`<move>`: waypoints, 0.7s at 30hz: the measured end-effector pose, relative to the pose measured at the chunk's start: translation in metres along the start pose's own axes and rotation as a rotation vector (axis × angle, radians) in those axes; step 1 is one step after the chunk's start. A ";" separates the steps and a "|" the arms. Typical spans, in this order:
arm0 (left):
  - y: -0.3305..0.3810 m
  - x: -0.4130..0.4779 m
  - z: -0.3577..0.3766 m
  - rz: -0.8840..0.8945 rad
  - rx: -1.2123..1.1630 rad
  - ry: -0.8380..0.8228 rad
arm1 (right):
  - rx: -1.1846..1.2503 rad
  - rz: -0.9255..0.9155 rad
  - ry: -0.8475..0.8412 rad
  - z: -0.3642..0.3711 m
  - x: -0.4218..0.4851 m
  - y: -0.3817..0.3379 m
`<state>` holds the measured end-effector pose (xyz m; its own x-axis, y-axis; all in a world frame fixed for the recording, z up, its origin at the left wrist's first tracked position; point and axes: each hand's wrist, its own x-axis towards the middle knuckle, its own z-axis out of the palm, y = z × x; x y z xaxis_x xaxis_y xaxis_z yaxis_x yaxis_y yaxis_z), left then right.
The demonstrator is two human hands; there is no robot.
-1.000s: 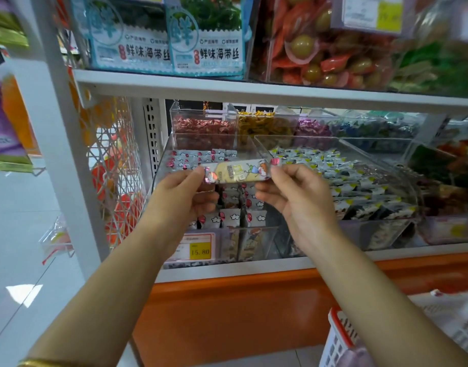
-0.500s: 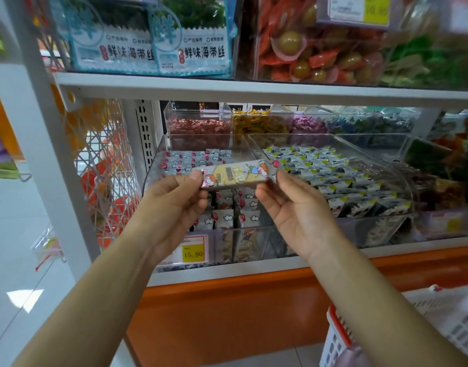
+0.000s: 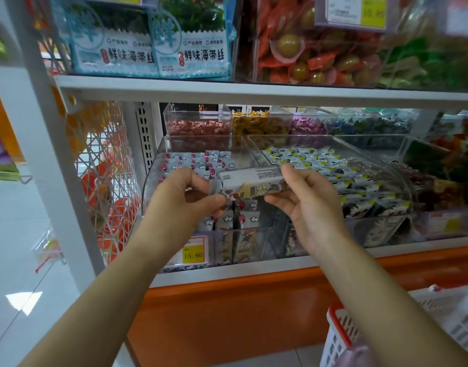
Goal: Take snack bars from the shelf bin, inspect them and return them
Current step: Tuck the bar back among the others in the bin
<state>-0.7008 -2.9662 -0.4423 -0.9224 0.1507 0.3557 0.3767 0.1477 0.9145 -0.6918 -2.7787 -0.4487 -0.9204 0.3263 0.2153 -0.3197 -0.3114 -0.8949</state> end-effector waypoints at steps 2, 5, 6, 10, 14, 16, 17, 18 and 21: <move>0.002 0.000 0.001 -0.031 -0.046 -0.007 | -0.016 -0.048 -0.006 -0.001 0.000 0.000; 0.004 -0.001 -0.003 -0.127 -0.156 -0.059 | -0.086 -0.103 -0.054 -0.001 -0.001 0.001; 0.004 -0.001 -0.004 -0.146 -0.183 -0.083 | -0.129 -0.117 -0.085 -0.001 -0.001 0.002; 0.003 0.000 -0.006 -0.110 -0.144 -0.051 | -0.249 -0.148 -0.178 0.001 -0.004 0.004; 0.002 0.001 -0.008 -0.123 -0.147 -0.030 | -0.387 -0.210 -0.180 0.001 -0.006 0.003; 0.003 0.000 -0.010 -0.119 -0.129 -0.051 | -0.384 -0.205 -0.195 0.001 -0.006 0.001; 0.004 0.000 -0.010 -0.115 -0.120 -0.061 | -0.392 -0.203 -0.199 0.001 -0.006 0.001; 0.004 -0.001 -0.011 -0.110 -0.109 -0.070 | -0.411 -0.208 -0.198 0.001 -0.006 0.000; 0.006 -0.002 -0.010 -0.074 -0.023 -0.099 | -0.509 -0.263 -0.141 0.000 -0.006 0.001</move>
<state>-0.6969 -2.9752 -0.4354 -0.9344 0.2358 0.2672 0.3047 0.1399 0.9421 -0.6863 -2.7813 -0.4504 -0.8568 0.2021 0.4744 -0.4254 0.2428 -0.8718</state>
